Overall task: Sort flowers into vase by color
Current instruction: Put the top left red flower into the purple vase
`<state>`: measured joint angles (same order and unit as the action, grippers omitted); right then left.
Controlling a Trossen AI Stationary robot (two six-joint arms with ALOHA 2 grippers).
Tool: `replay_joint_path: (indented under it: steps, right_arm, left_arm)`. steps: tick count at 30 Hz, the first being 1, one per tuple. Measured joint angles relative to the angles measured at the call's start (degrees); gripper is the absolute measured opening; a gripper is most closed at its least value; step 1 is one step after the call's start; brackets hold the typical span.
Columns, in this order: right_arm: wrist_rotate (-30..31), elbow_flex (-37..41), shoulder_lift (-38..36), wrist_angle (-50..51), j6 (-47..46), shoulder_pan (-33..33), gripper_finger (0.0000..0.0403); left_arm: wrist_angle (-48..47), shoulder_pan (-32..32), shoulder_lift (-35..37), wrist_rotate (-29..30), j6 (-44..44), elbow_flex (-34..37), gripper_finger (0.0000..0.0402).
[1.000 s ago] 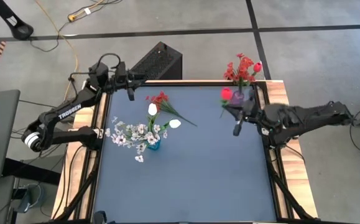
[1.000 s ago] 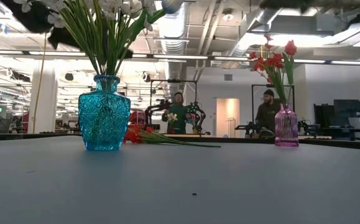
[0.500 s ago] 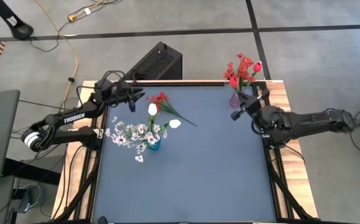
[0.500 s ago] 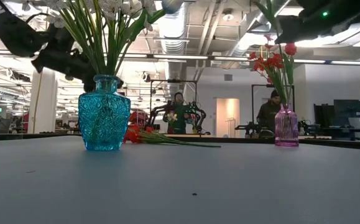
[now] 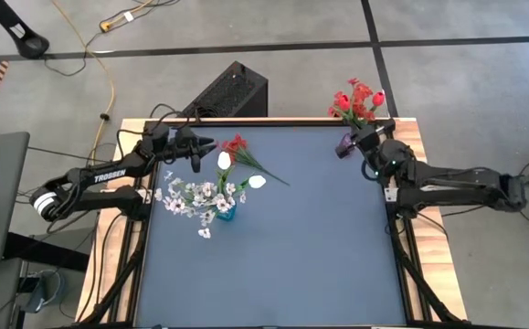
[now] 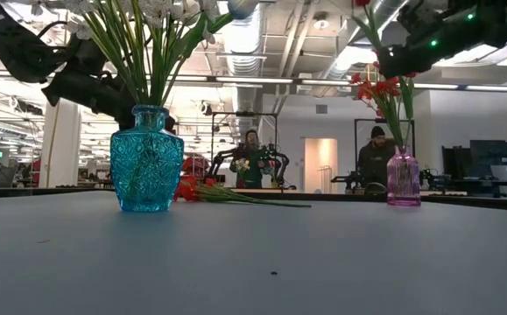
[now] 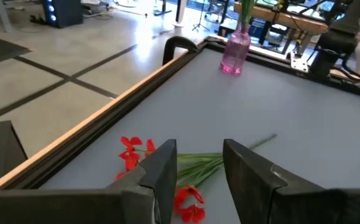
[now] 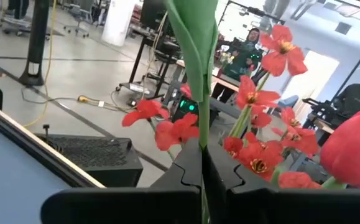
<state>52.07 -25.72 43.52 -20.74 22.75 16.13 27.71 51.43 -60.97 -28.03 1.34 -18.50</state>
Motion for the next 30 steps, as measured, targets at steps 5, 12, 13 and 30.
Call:
replay_joint_path:
  steps: [5, 12, 13, 30]
  right_arm:
    - [-0.9, 0.0, 0.4, 1.1, -1.4, 0.9, 0.0024]
    - [-0.9, 0.0, 0.4, 2.1, -2.8, 1.5, 0.0024]
    - [-0.9, 0.0, 0.4, 3.0, -4.0, 1.9, 0.0024]
    - [-1.2, 0.0, 7.0, 9.6, -11.2, 5.4, 0.0047]
  left_arm:
    - [0.0, -0.1, 0.0, 0.1, 0.0, 0.0, 0.0119]
    - [0.0, -0.1, 0.0, 1.9, -0.2, 0.0, 0.0119]
    - [0.0, -0.1, 0.0, 1.9, -0.2, 0.0, 0.0119]
    - [-1.7, -0.1, 0.0, 1.4, 0.0, 0.0, 0.0119]
